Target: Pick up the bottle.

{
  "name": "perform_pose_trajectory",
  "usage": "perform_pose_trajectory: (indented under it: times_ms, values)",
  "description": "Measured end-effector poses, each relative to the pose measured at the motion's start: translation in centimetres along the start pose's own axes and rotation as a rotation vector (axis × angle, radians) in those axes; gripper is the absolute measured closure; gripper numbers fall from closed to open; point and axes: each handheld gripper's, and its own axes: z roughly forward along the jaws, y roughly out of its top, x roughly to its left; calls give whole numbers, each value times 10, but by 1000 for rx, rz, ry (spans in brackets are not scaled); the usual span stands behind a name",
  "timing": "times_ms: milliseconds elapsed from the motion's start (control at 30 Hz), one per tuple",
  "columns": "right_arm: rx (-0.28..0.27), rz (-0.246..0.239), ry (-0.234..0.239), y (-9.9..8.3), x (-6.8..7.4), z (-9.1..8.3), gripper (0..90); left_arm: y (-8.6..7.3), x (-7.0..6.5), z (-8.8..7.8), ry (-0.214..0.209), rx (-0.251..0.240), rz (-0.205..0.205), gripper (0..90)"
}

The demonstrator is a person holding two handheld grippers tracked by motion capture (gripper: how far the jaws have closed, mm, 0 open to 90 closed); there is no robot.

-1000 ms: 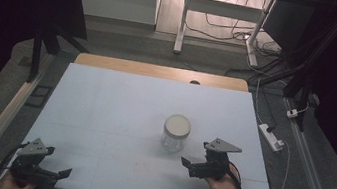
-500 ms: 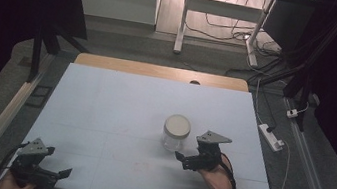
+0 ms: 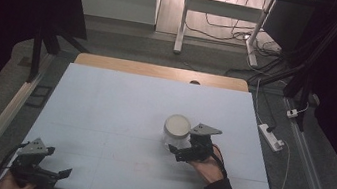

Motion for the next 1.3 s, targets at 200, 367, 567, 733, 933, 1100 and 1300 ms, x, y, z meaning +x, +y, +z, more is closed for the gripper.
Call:
perform_pose_trajectory:
  times_ms: [200, 367, 567, 733, 933, 1100, 1300]
  values:
    - [-4, -10, -4, 4, -2, 10, 0, 0, 0, 0, -4, 0, 1, 0]
    - [-17, -26, -1, 7, 0, 17, 0, 0, 0, 0, -5, -1, 2, 0]
    - [-13, -29, -5, 10, 0, 22, 0, 0, 0, 0, -6, -1, 4, 0]
    - [-14, -25, 9, 10, -1, 23, 46, 0, 0, 0, -9, -1, 5, 0]
    - [-9, -48, -1, 11, 1, 22, 59, 0, 0, 0, -8, 0, 7, 0]
    - [-12, -64, -10, 11, 2, 21, 64, 0, 0, 0, -10, 0, 10, 0]
    - [-13, -84, -7, 11, 2, 21, 65, 0, 0, 0, -12, 2, 13, 0]
